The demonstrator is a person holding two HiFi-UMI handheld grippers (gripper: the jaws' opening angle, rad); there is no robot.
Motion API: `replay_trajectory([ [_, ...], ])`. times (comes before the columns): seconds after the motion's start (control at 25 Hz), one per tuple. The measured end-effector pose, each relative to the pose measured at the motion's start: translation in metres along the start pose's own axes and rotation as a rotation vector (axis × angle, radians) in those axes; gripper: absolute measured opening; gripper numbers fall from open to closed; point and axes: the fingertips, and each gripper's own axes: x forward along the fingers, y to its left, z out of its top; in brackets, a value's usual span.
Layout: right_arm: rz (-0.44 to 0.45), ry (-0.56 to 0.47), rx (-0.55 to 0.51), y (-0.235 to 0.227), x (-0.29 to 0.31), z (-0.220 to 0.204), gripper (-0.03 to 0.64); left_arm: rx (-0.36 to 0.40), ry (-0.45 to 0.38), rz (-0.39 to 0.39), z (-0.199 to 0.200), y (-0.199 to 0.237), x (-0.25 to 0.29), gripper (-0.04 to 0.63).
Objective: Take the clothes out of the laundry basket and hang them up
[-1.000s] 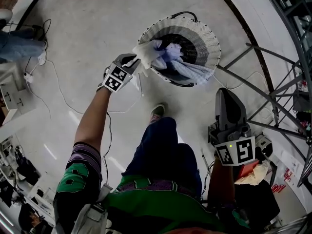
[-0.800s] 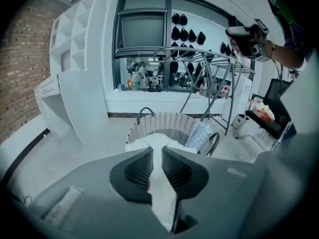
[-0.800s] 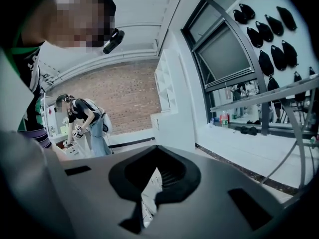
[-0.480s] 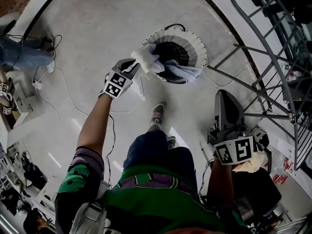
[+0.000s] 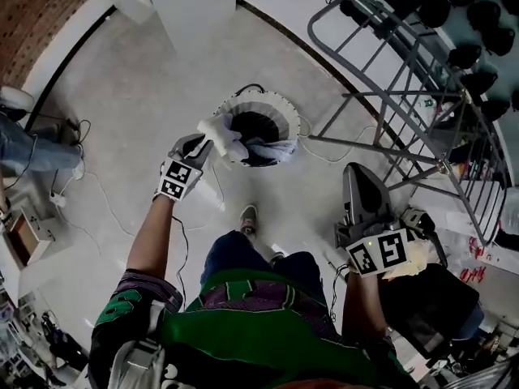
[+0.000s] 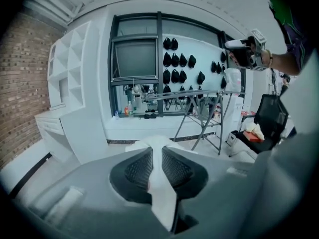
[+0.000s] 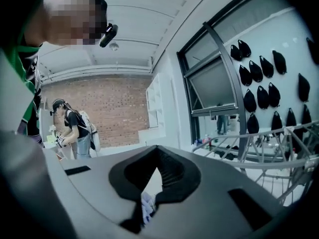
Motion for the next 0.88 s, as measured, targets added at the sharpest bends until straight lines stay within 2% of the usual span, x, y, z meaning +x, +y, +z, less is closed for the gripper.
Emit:
replay_trajectory([
  [0.44,-0.128,-0.139,-0.009,-0.028,-0.078,0.065,0.0,0.03,-0.196,0.012,0.121,-0.027,-0.04,0.064],
  [0.88,-0.178,-0.253,-0.014,-0.072,-0.138,0.105,0.0,-0.002,-0.314,-0.005,0.22,-0.089,-0.04,0.064],
])
